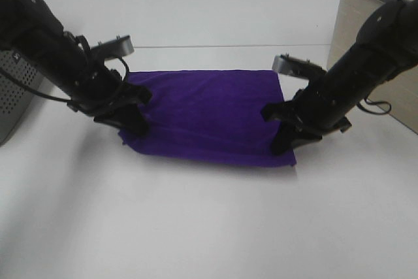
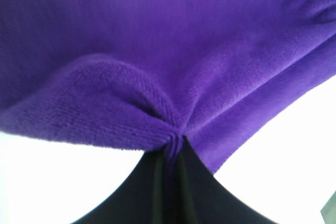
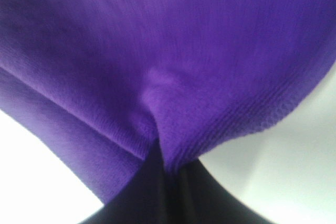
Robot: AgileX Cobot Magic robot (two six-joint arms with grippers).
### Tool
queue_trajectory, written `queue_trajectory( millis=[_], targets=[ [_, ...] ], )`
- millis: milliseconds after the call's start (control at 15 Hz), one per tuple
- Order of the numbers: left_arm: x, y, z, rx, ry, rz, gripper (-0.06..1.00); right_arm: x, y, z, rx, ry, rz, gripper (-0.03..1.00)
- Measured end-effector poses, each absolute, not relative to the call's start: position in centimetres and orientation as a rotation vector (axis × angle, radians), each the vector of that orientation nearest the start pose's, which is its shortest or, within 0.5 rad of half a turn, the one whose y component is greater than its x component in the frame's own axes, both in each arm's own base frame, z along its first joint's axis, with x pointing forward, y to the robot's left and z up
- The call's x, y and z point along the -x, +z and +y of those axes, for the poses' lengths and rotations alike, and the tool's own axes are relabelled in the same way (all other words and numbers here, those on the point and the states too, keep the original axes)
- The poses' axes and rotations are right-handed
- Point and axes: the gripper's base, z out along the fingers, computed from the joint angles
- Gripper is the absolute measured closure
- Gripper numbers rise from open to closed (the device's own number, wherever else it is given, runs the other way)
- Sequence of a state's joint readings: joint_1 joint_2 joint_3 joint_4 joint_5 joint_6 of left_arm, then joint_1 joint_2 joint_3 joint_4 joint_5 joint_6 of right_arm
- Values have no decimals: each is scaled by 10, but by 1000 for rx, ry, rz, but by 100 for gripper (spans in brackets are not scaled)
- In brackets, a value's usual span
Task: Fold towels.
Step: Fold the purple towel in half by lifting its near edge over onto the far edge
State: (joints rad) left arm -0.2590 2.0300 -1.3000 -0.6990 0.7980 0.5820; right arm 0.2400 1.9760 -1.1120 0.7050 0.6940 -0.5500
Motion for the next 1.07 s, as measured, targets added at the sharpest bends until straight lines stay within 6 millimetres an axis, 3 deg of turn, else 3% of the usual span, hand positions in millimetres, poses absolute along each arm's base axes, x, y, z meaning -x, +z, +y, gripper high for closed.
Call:
queue_trajectory(
  millis=[333, 533, 600, 667, 733, 867, 1067],
  targets=[
    [-416, 203, -145, -533, -566, 2531, 94, -412, 205, 137, 417, 616, 2577, 94],
    [-442, 218, -144, -495, -455, 2377, 94, -451, 221, 140, 413, 513, 2498, 94],
    [-450, 214, -145, -478, -429, 2350, 94, -461, 218, 141, 409, 487, 2492, 94],
    [-463, 195, -144, -448, -385, 2333, 94, -480, 202, 142, 412, 434, 2505, 94],
    [-466, 189, -144, -443, -378, 2335, 94, -484, 198, 143, 409, 429, 2513, 94],
    [-476, 167, -145, -457, -358, 2355, 94, -496, 170, 144, 393, 409, 2554, 94],
    [-481, 139, -147, -497, -355, 2414, 94, -497, 132, 145, 392, 412, 2651, 94]
  ],
)
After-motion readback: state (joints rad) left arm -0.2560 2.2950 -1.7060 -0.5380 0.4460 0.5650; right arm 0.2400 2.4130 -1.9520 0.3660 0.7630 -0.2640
